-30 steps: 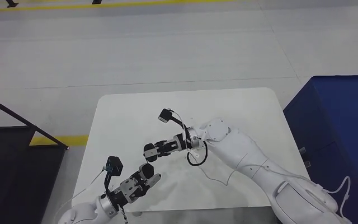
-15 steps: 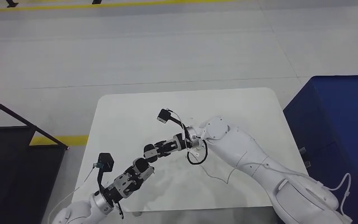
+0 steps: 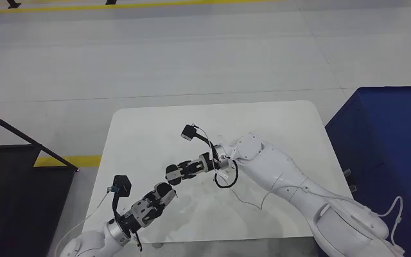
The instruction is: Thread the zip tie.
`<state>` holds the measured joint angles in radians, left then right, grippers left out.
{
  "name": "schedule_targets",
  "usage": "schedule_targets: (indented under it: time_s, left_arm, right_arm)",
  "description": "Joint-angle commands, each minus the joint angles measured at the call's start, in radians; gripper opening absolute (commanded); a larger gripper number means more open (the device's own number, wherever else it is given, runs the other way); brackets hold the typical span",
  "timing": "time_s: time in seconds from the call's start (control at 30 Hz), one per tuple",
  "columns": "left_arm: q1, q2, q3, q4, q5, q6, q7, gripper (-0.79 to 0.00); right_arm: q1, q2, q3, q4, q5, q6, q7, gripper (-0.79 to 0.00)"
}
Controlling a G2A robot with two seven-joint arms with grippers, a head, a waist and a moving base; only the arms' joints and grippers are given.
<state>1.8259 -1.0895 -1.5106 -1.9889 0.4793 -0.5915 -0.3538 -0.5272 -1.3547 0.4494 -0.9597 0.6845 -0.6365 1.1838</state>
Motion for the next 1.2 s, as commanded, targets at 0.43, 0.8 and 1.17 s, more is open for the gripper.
schedule_targets:
  time_s: [0.43,0.8,1.17]
  left_arm:
    - [-0.011,0.006,-0.001,0.014,-0.047,-0.008,-0.028,-0.653]
    - [-0.011,0.01,0.001,0.009,-0.054,0.0,-0.031,-0.785]
    - [-0.016,0.013,0.006,0.019,-0.055,0.004,-0.03,-0.68]
  right_arm:
    - [0.015,-0.005,-0.03,0.009,0.003,-0.014,-0.014,-0.785]
    - [0.022,-0.001,-0.035,0.008,0.014,-0.019,-0.019,-0.785]
    - [0.022,0.004,-0.04,0.001,0.021,-0.022,-0.022,-0.785]
